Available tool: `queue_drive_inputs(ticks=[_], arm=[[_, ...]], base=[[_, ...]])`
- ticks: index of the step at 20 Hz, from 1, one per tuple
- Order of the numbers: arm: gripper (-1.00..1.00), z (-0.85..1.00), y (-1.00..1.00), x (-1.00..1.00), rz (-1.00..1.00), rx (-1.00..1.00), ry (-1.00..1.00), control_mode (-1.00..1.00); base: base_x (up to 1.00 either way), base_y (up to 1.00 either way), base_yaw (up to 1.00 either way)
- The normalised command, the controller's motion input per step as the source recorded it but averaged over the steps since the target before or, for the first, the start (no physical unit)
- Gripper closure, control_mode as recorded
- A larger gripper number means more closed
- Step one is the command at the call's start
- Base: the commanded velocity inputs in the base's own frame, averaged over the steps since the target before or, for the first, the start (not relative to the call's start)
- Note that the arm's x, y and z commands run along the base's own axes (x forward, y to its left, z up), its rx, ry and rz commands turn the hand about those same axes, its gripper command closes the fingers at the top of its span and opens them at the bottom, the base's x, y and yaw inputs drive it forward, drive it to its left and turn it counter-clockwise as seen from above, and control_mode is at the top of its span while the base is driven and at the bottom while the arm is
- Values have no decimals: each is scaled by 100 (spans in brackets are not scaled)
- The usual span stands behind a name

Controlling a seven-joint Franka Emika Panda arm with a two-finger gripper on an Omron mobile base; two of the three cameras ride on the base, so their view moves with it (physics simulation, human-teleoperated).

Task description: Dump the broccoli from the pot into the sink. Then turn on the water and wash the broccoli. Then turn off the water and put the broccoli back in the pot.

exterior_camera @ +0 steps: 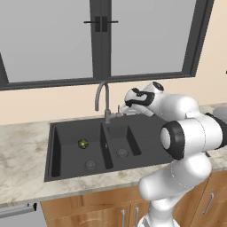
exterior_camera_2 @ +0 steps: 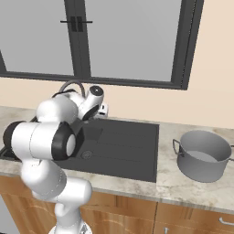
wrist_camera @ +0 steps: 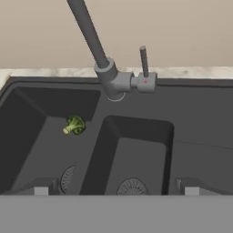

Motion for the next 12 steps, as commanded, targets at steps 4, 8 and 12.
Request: queue_drive_inputs(ticks=[4, 8, 12], arm=[[-100, -19, 7, 36, 0, 0, -4, -100], [-100, -1, 4, 46, 0, 0, -2, -100], [-100, 0, 2, 49, 0, 0, -3, -100]], base=[[0, 0, 0], [0, 0, 0], [0, 0, 0]])
